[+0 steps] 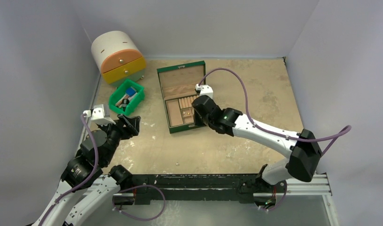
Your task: Organize the mixed jewelry
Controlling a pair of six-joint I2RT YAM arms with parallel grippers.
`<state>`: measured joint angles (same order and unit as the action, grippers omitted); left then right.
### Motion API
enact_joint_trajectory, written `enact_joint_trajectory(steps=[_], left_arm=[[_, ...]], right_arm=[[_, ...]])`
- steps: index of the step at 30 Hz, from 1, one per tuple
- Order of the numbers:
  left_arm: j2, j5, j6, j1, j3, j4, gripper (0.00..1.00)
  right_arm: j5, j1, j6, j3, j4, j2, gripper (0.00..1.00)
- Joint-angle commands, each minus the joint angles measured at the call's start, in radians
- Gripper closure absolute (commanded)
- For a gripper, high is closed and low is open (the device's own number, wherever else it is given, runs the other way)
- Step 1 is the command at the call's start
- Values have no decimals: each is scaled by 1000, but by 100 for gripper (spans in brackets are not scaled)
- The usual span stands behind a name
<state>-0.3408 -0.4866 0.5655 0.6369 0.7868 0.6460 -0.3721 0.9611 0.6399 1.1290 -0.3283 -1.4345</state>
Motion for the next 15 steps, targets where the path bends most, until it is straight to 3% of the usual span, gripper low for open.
enact_joint_trajectory(steps=[1,9,15], left_arm=[[2,-14,14,-4,-3,-34,32],[3,-15,14,-4,-1,-34,32],[8,-23,15,-5,-1,-32,32]], right_arm=[[-35,-58,-109,72,11,-47,100],[43,-169,-159,115,56,-157,100],[76,-184,-167,127,75,-213,100]])
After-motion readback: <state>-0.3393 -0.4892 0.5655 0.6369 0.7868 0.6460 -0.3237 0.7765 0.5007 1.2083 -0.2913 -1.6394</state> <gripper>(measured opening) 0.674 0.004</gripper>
